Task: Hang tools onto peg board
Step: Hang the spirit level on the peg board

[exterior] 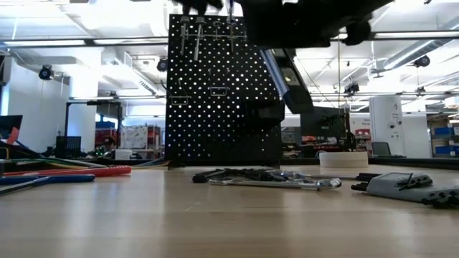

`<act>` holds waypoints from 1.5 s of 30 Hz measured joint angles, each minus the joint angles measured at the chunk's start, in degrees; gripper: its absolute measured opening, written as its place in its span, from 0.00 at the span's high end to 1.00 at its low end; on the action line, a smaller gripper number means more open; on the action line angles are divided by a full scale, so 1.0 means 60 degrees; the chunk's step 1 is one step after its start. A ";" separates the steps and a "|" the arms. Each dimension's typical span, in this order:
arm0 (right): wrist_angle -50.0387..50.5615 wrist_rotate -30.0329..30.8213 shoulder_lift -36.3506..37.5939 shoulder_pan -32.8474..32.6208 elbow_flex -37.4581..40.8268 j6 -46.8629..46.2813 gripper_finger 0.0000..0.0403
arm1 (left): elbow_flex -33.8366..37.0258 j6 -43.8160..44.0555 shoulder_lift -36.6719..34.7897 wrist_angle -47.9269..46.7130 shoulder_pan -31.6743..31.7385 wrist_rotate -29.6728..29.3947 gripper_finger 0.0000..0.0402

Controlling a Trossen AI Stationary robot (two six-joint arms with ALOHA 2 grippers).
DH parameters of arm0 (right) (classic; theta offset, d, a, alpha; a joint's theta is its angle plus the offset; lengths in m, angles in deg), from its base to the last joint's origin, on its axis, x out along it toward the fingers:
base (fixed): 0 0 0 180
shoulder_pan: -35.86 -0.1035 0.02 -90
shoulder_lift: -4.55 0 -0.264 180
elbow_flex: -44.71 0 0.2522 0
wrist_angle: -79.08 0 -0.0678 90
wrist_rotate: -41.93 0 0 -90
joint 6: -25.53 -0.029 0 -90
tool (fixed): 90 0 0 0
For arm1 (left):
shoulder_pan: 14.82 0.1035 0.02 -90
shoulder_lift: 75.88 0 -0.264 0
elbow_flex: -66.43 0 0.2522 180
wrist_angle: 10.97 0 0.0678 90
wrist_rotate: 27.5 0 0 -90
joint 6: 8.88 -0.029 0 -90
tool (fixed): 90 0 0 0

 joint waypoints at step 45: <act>0.1667 0.0003 0.0838 -0.1374 0.0579 -0.1668 0.60 | 0.2308 -0.1924 -0.0097 0.9102 0.2325 0.6705 0.37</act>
